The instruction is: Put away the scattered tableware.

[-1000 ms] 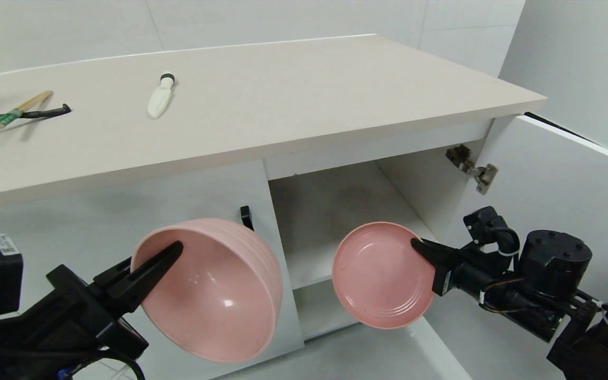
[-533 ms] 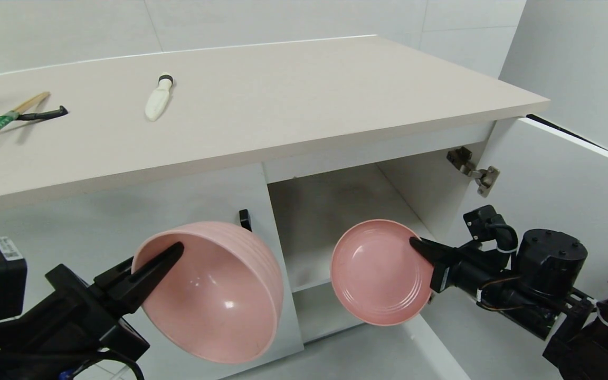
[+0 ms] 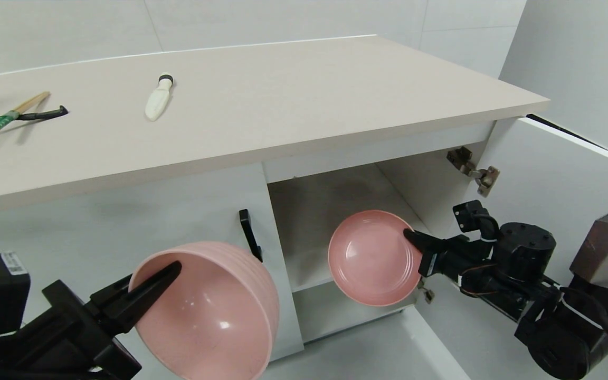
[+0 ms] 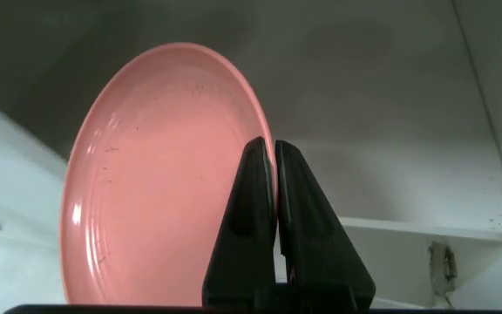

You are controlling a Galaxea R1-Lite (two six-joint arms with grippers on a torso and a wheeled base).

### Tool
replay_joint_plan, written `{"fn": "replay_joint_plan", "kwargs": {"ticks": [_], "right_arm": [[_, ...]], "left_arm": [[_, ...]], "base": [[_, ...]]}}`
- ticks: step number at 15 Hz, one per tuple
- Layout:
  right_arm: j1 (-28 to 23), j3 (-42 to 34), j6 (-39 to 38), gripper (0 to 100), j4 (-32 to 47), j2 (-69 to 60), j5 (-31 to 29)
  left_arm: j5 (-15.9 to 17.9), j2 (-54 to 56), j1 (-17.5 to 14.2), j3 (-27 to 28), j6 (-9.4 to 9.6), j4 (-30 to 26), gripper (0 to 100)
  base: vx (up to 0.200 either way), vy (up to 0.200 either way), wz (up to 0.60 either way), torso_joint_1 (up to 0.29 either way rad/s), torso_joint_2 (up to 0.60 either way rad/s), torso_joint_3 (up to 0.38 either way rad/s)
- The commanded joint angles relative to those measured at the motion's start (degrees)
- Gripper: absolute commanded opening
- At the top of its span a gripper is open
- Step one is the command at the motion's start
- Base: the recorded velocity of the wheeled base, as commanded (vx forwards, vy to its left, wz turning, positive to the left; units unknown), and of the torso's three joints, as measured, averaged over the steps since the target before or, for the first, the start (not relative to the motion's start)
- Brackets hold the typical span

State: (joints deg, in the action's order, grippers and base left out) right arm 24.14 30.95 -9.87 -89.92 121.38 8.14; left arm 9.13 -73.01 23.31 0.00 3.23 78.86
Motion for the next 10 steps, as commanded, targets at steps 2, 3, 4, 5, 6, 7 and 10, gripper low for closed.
{"fn": "replay_joint_plan", "kwargs": {"ticks": [2,3,4,5,6,7,10], "right_arm": [[-0.5,3.7,-0.9,0,-0.1,5.6,0.0],[-0.5,4.4,-1.1,0,-0.1,6.3,0.0],[-0.5,6.1,-1.2,0,-0.1,7.3,-0.1],[-0.5,7.2,-1.2,0,-0.1,7.8,-0.1],[-0.7,8.1,-1.5,0,-0.1,8.4,-0.1],[-0.8,8.7,-1.5,0,-0.1,9.1,-0.1],[-1.6,10.6,-1.4,0,-0.1,11.3,-0.1]], "left_arm": [[0.0,7.8,0.0,0.0,-0.24,-6.3,0],[0.0,9.0,0.0,0.0,-0.33,-7.6,0],[0.0,10.8,0.0,0.0,-0.51,-9.2,0],[0.0,11.3,0.0,0.0,-0.77,-9.7,0],[0.0,11.4,0.0,0.0,-0.77,-9.7,0],[0.0,11.4,0.0,0.0,-0.77,-9.7,0],[0.0,11.0,0.0,0.0,-0.68,-9.7,0]], "base": [[0.000,0.000,0.00,0.000,0.00,0.000],[0.000,0.000,0.00,0.000,0.00,0.000],[0.000,0.000,0.00,0.000,0.00,0.000],[0.000,0.000,0.00,0.000,0.00,0.000],[0.000,0.000,0.00,0.000,0.00,0.000],[0.000,0.000,0.00,0.000,0.00,0.000],[0.000,0.000,0.00,0.000,0.00,0.000]]}}
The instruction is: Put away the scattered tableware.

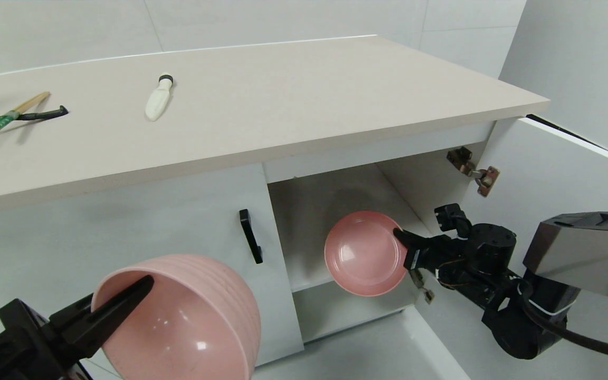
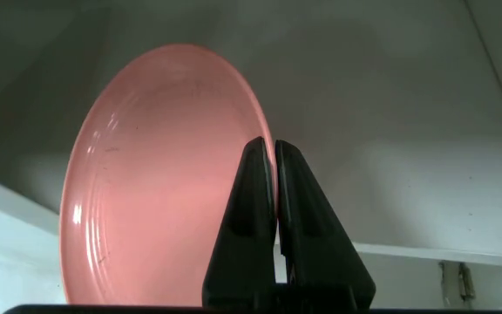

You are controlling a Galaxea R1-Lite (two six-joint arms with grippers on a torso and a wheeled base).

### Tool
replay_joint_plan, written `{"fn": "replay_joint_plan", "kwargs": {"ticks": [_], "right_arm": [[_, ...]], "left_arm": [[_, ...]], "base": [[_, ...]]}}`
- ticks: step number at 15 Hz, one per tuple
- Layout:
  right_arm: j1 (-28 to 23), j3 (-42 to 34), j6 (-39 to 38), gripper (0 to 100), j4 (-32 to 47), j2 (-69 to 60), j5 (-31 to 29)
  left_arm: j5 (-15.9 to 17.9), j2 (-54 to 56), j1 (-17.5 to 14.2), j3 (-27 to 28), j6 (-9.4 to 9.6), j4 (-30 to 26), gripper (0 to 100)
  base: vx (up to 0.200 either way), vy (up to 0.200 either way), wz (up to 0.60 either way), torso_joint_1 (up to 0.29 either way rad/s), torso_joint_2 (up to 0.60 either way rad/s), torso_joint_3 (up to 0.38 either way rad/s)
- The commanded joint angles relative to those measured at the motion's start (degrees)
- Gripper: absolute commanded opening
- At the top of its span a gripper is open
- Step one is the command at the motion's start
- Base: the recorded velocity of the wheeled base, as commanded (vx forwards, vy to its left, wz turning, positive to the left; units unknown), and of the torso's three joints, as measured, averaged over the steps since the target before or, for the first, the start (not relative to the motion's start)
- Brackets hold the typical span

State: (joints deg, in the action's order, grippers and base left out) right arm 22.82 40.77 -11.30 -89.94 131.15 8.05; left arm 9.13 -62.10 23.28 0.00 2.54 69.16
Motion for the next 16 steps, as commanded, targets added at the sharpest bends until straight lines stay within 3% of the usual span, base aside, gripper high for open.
{"fn": "replay_joint_plan", "kwargs": {"ticks": [1,2,8,16], "right_arm": [[-0.3,0.8,0.1,0,-0.1,1.6,0.0],[-1.1,4.9,0.1,0,-0.1,4.1,0.2],[-1.2,9.0,0.1,0,-0.1,5.7,0.7],[-1.7,21.5,0.0,0,1.0,12.2,1.0]], "left_arm": [[0.0,0.1,0.0,0.0,0.01,0.0,0],[0.0,-0.9,0.0,0.2,0.36,0.0,0],[0.0,-4.3,0.1,0.4,0.45,0.3,0],[0.0,-4.6,0.0,0.4,0.54,0.4,0]], "base": [[0.000,0.000,0.00,0.000,0.00,0.000],[0.000,0.000,0.00,0.000,0.00,0.000],[0.000,0.000,0.00,0.000,0.00,0.000],[0.000,0.000,0.00,0.000,0.00,0.000]]}}
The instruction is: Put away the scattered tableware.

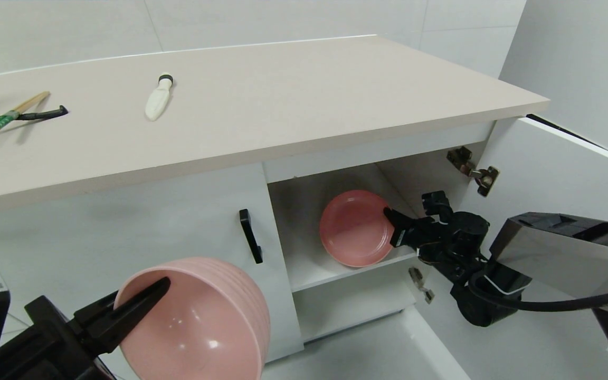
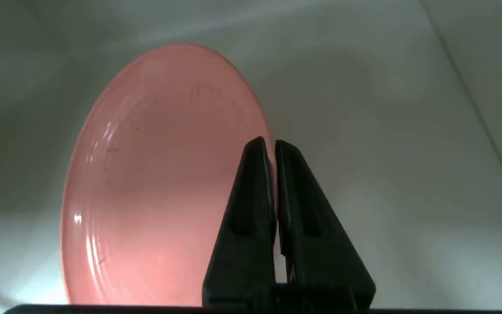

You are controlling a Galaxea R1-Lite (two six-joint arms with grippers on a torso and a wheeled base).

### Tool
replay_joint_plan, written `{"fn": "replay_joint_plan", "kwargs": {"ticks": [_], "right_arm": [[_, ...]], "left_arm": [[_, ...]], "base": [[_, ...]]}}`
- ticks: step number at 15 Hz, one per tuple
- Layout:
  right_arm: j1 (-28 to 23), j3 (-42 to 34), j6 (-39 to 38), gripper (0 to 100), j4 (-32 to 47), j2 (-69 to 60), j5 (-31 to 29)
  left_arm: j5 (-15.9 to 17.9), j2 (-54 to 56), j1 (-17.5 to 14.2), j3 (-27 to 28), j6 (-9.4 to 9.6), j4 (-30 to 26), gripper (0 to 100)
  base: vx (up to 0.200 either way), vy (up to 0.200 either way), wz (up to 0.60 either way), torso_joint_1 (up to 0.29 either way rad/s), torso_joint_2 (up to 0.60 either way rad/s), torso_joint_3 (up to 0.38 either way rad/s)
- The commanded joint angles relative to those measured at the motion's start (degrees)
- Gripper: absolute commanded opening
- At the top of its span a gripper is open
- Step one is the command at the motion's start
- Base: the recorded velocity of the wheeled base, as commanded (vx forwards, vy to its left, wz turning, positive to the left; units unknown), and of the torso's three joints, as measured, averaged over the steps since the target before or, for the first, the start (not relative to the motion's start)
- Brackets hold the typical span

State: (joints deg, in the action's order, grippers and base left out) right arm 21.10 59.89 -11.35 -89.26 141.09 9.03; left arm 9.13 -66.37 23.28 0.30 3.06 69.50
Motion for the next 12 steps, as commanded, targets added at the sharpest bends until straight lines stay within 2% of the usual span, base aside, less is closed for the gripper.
{"fn": "replay_joint_plan", "kwargs": {"ticks": [1,12], "right_arm": [[0.0,3.9,0.0,0,1.7,3.0,0.0],[0.0,12.0,-0.3,0,3.5,9.1,-0.1]], "left_arm": [[0.0,-0.3,0.0,0.0,0.02,0.0,0],[0.0,-0.8,0.0,0.2,0.02,-0.1,0]], "base": [[0.000,0.000,0.00,0.000,0.00,0.000],[0.000,0.000,0.00,0.000,0.00,0.000]]}}
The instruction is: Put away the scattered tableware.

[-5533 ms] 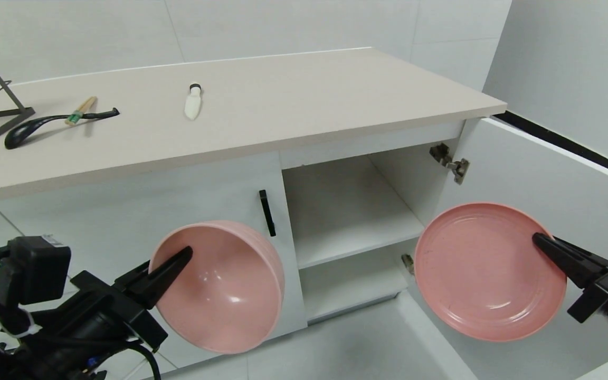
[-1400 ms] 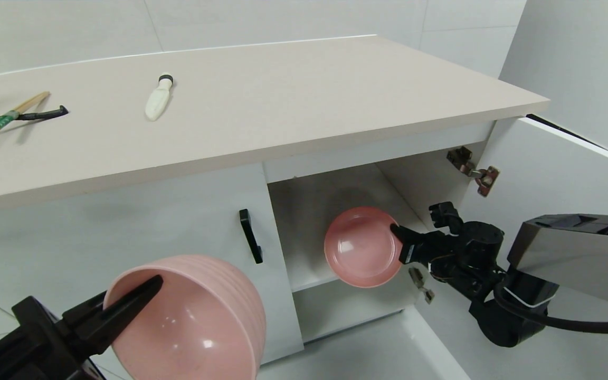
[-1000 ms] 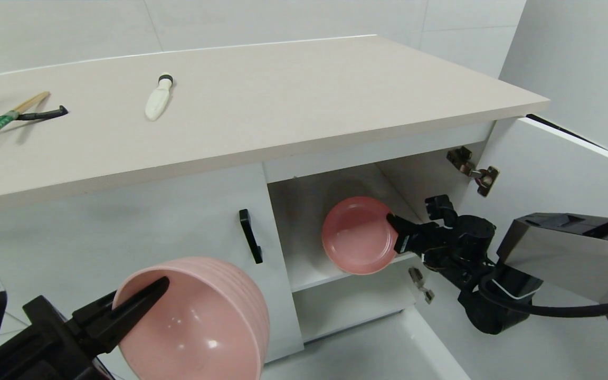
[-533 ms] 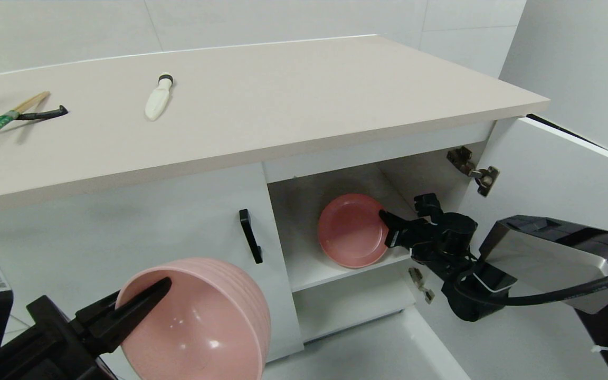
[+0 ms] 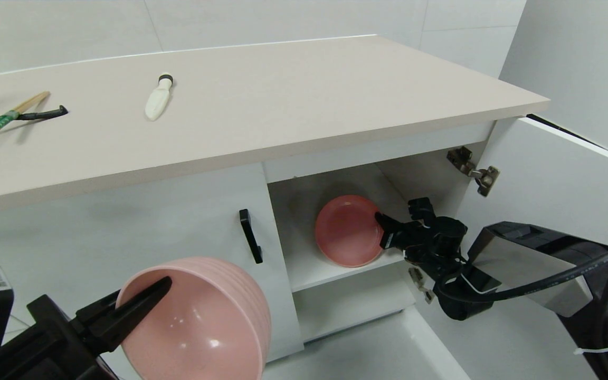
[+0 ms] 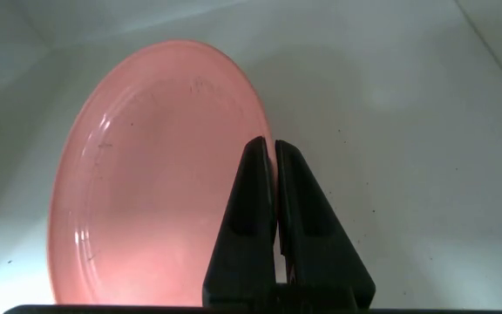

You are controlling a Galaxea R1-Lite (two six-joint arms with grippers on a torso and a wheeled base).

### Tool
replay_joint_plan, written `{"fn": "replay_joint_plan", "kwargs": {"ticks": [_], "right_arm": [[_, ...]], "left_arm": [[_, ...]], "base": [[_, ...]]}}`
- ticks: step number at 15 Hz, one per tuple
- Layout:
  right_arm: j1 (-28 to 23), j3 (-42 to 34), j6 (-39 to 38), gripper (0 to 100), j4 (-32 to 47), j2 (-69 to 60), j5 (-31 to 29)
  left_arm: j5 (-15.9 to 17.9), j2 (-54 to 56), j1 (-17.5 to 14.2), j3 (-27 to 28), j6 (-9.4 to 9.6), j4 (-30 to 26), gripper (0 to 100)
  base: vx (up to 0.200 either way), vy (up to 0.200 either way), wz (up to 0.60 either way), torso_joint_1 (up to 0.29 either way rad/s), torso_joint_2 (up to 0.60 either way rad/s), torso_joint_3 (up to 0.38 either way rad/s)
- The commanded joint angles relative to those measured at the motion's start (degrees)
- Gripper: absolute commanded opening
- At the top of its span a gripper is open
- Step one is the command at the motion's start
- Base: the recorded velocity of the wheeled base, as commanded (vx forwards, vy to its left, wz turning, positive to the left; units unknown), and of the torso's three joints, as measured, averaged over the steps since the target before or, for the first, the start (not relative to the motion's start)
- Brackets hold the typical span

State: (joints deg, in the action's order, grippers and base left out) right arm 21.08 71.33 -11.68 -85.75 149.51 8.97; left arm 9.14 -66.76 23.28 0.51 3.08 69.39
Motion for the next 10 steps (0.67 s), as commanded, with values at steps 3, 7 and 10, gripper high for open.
{"fn": "replay_joint_plan", "kwargs": {"ticks": [3,7,10], "right_arm": [[0.0,1.0,0.0,0,-0.1,0.5,-0.2],[0.0,1.1,0.0,100,-0.4,0.3,-0.4],[0.0,0.6,0.1,100,-0.5,0.2,-0.5]], "left_arm": [[0.0,-0.8,0.0,0.1,-0.01,0.1,0],[0.0,-0.8,0.0,0.1,-0.01,0.1,0],[0.0,-0.8,0.0,0.1,-0.01,0.0,0]], "base": [[0.000,0.000,0.00,0.000,0.00,0.000],[0.000,0.000,0.00,0.000,0.00,0.000],[0.000,0.000,0.00,0.000,0.00,0.000]]}}
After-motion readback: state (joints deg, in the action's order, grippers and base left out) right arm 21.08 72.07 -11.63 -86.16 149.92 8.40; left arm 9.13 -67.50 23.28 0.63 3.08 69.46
